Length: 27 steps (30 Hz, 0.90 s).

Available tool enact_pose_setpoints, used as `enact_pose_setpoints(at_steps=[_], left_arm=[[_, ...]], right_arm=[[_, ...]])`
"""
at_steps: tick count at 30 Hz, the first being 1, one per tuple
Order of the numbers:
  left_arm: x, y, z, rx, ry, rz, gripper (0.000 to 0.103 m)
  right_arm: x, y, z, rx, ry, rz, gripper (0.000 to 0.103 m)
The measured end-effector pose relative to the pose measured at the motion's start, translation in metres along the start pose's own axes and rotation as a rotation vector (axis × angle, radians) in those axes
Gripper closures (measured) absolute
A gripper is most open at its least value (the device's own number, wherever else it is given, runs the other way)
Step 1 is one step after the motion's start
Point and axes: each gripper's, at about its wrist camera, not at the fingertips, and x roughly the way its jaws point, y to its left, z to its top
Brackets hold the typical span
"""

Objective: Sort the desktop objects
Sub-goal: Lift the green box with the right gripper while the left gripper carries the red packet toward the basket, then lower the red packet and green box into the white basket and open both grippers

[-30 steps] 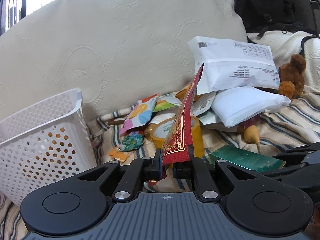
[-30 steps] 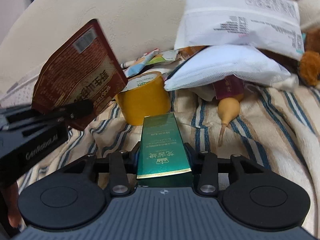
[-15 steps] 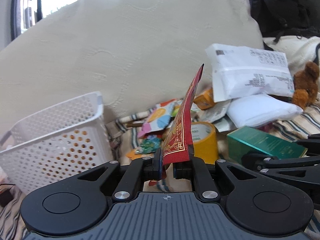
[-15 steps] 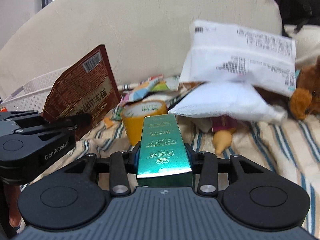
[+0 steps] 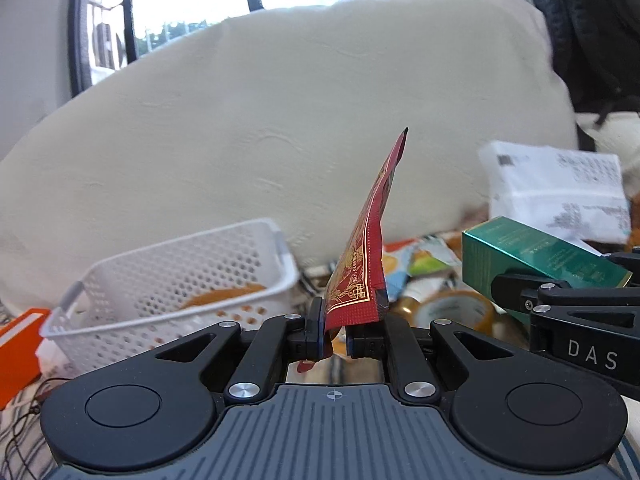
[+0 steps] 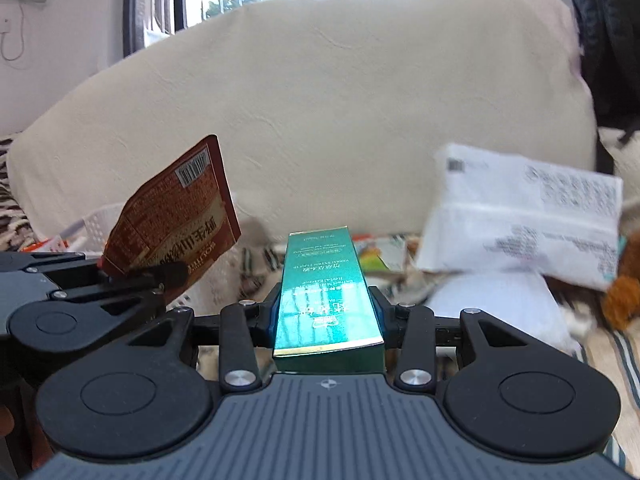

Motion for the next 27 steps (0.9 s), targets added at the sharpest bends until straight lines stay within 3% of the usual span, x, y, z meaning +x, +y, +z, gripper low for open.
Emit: enact_pose_setpoints(at_steps=[15,27], left_arm=[[0.013,0.081,0.036,-0.072,-0.01,0.187,0.1],[0.03,0.16,0.045,-0.148,-0.005,0.307,0.1]], right_arm=[[0.041,0.076,0.053,-0.059,-0.053,0.144,0.057],[0.086,0.149,0.089,-0.115,-0.07,0.264,0.057]])
